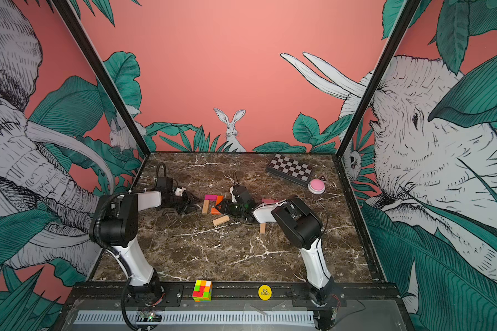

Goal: Assemble the letter p with building blocks
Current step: Assemble the building block at the center of the board.

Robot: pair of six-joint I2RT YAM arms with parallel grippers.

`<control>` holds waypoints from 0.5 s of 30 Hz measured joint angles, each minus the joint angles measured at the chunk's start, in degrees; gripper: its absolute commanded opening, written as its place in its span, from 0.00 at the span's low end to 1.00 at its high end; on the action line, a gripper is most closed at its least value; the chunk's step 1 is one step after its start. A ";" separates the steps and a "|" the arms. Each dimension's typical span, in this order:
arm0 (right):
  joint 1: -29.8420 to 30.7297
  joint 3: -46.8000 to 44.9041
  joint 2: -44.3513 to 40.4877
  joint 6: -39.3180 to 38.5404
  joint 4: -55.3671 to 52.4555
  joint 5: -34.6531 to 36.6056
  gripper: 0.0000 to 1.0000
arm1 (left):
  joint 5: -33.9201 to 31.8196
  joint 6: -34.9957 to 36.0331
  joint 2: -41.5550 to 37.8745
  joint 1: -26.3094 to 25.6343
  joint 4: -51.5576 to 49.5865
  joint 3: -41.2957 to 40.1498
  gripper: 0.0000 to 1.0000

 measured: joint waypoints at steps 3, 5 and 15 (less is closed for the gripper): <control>0.00 0.44 0.55 0.39 0.46 -0.55 0.57 | 0.37 0.00 0.15 0.04 0.22 0.00 0.43; 0.00 0.68 0.68 0.70 0.50 -0.68 0.57 | 0.59 0.00 0.26 0.07 0.42 0.00 0.43; 0.07 2.32 2.27 1.77 1.44 -1.20 0.57 | 0.94 0.00 0.42 0.07 0.66 0.00 0.43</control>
